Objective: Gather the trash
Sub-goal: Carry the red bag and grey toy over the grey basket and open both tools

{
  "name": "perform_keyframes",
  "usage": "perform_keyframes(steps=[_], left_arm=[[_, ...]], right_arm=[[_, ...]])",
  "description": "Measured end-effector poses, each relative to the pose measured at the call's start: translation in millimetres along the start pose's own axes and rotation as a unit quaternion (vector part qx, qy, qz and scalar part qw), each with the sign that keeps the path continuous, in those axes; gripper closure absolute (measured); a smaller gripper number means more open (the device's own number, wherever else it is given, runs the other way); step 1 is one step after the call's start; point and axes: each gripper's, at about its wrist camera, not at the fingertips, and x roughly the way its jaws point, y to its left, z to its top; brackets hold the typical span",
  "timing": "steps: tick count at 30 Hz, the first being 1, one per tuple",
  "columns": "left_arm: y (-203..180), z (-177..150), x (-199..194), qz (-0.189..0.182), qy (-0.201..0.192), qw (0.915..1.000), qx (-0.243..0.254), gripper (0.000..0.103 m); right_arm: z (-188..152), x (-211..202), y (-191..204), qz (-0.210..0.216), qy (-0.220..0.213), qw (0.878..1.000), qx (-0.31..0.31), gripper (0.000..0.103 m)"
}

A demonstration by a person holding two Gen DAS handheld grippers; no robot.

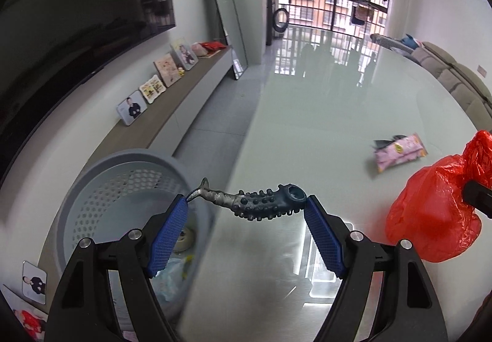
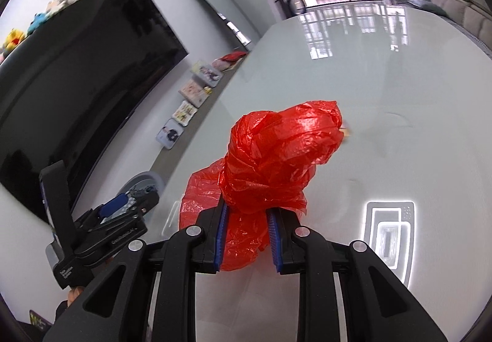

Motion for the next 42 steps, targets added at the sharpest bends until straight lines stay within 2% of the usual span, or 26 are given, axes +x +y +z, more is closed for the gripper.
perform_keyframes(steps=[10,22,31,42], left_arm=[[88.5,-10.3,2.2,0.055,0.005,0.9976,-0.042,0.027],[162.8,-31.8,7.4,0.104,0.024,0.9901,-0.092,0.027],[186.3,-43.5,12.0,0.112,0.032,0.987,-0.11,0.027],[201.1,-56.7,20.5,0.116,0.054,0.9838,-0.126,0.027]], right_arm=[[10.9,67.5,98.3,0.062,0.046,0.994,-0.074,0.08],[5.1,138.5,182.1,0.084,0.098,0.983,-0.133,0.08],[-2.8,168.6,212.0,0.085,0.121,0.974,-0.171,0.08],[-18.4,192.9,217.6,0.069,0.149,0.969,-0.186,0.08]])
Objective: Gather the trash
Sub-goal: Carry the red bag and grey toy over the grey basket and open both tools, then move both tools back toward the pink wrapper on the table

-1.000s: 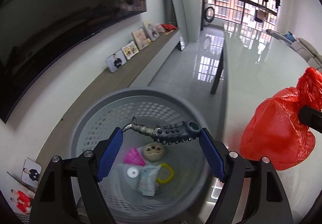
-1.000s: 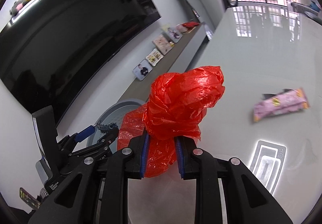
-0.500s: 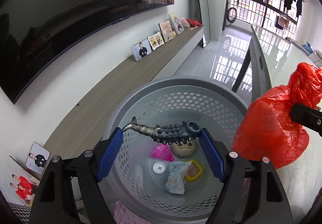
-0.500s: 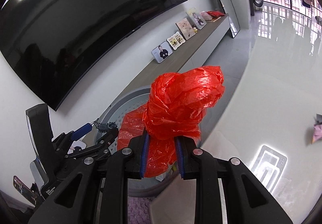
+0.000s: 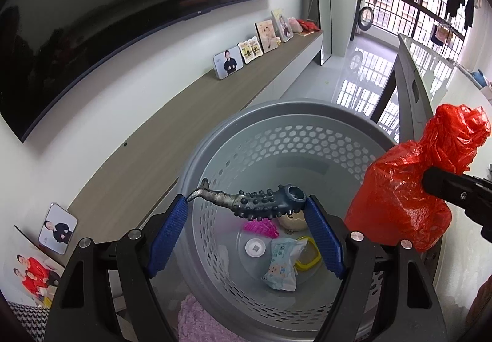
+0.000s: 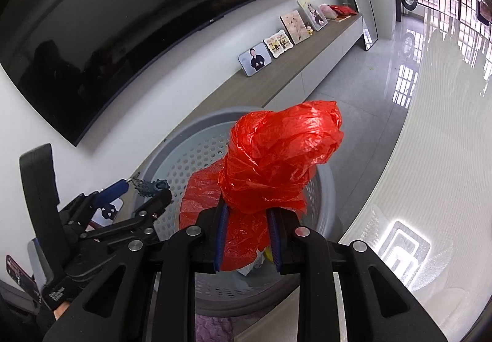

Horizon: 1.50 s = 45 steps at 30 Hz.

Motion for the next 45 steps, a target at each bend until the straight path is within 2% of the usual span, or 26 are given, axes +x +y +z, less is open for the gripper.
perform_keyframes(steps=[10,26,29,32,34,36,45], left_arm=[[1.1,-7.6,-1.2,0.015,0.01,0.9998,-0.008,0.027],[3.0,-10.9,-6.8,0.012,0.01,0.9998,-0.015,0.026],[4.0,-10.7,-7.2,0.012,0.01,0.9997,-0.017,0.026],[5.2,-10.7,-9.0,0.013,0.007,0.9997,-0.018,0.022],[5.5,-10.7,-10.6,0.013,0.006,0.9997,-0.019,0.02],[6.0,-10.7,-11.6,0.013,0.005,0.9997,-0.02,0.018],[9.0,-11.2,-13.1,0.013,0.002,0.9997,-0.021,0.014]], right_arm=[[-1.2,13.1,-2.3,-0.011,0.006,1.0,-0.013,0.079],[-5.1,16.9,1.3,-0.024,0.004,1.0,-0.019,0.077],[-5.0,15.7,0.6,-0.025,0.002,1.0,-0.018,0.072],[-6.0,14.6,1.6,-0.025,0.0,1.0,-0.019,0.062],[-6.4,12.9,2.0,-0.025,-0.003,0.999,-0.02,0.049],[-5.8,10.0,2.0,-0.025,-0.011,0.999,-0.021,0.043],[-4.7,7.0,0.0,-0.023,-0.013,1.0,-0.017,0.042]])
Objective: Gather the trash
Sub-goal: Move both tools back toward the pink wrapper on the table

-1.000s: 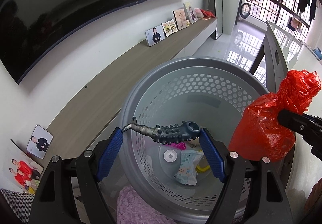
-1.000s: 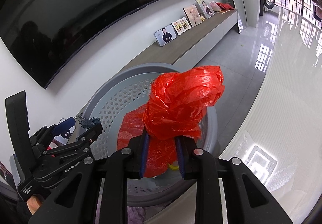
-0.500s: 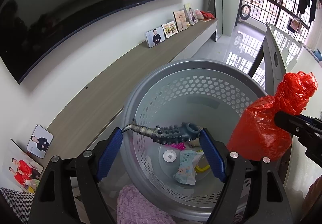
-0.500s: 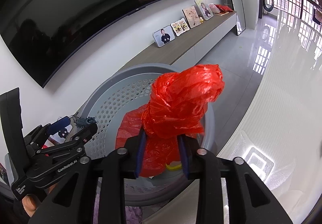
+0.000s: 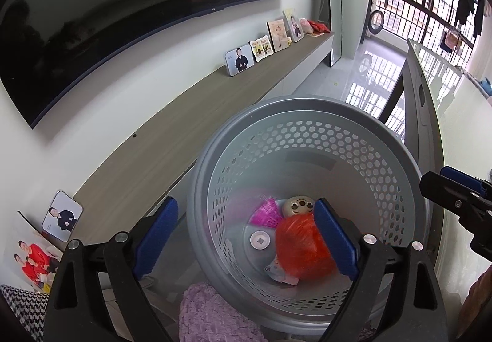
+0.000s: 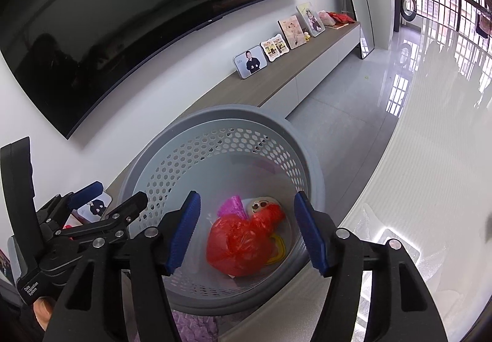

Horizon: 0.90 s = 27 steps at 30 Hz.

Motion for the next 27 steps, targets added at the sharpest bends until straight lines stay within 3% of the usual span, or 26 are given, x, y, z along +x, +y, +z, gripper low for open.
perform_keyframes(steps=[8,27], left_arm=[[3.9,0.1,-4.8,-0.003,-0.002,1.0,-0.008,0.009],[-2.1,-3.1,-21.6,-0.003,-0.013,0.9999,-0.005,0.007]], right_arm=[[1.3,-1.7,-0.9,0.0,-0.002,1.0,0.004,0.042],[-7.9,-22.9,-2.6,-0.005,-0.023,0.999,0.024,0.039]])
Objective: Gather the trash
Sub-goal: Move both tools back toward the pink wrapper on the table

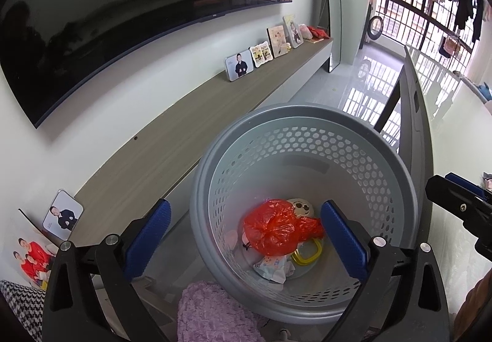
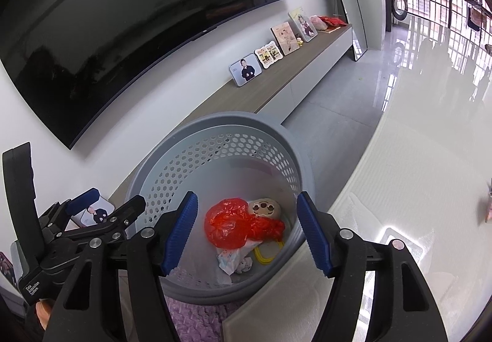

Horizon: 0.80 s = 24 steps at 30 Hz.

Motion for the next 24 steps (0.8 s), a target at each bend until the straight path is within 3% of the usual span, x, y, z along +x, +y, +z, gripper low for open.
perform_keyframes(steps=[24], left_arm=[[-50.6,-6.5,-41.0,-0.037,-0.029,0.9981,0.04,0.006]], right_arm=[[-36.3,-64.9,-62.0,-0.046,-0.042,0.996,0.068,0.039]])
